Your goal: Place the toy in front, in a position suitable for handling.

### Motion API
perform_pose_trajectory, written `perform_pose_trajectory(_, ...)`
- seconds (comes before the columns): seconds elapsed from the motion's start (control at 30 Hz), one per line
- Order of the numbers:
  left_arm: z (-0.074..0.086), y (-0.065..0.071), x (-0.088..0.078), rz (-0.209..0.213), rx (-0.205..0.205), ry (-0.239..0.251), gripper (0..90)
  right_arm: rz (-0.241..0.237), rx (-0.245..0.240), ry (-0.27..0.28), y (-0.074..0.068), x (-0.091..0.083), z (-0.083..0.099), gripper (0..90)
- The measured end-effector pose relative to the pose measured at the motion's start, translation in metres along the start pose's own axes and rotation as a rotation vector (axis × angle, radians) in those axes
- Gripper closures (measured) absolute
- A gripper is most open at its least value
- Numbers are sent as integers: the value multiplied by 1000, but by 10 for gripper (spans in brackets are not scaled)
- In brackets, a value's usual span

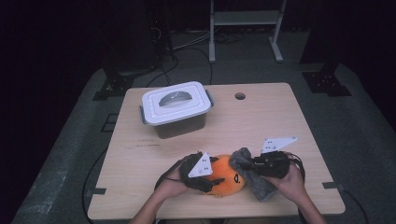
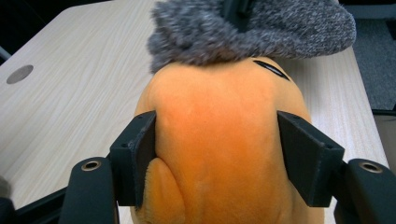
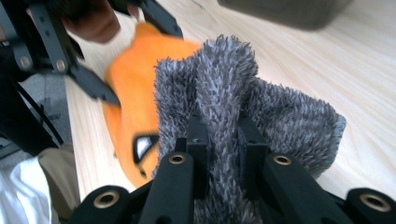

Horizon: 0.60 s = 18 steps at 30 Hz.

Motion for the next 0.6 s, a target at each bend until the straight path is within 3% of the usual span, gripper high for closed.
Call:
perform_pose_trajectory(0.1,1,-3,0,-3,-17,0,327,14,9,-11,0,-5,4,784)
perform_pose_trajectory(0.2,2,-7,1,-7,-39,-2,324,-1,-9,26,-6,-7,-4,784)
perform_pose_trajectory(0.3,3,-10,1,-11,-51,-10,325,-8,-42,6,-12,-1,-9,784)
perform_pose_trajectory(0.5,5,-15,1,-7,-104,-4,324,-1,-14,-16,-4,0,3,784)
perform_pose_trajectory(0.6,4,-16,1,-5,-111,-5,322,11,-1,-30,-1,-3,9,784)
Point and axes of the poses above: each handheld gripper's, and its own axes: x roughly forward along the jaws, z roughly out of its underside, y roughly to its right, the point moved 5 cm from there along x, roughly forward along the jaws, and after that the axes turned 11 degrees about -x, right-handed, at the moved point
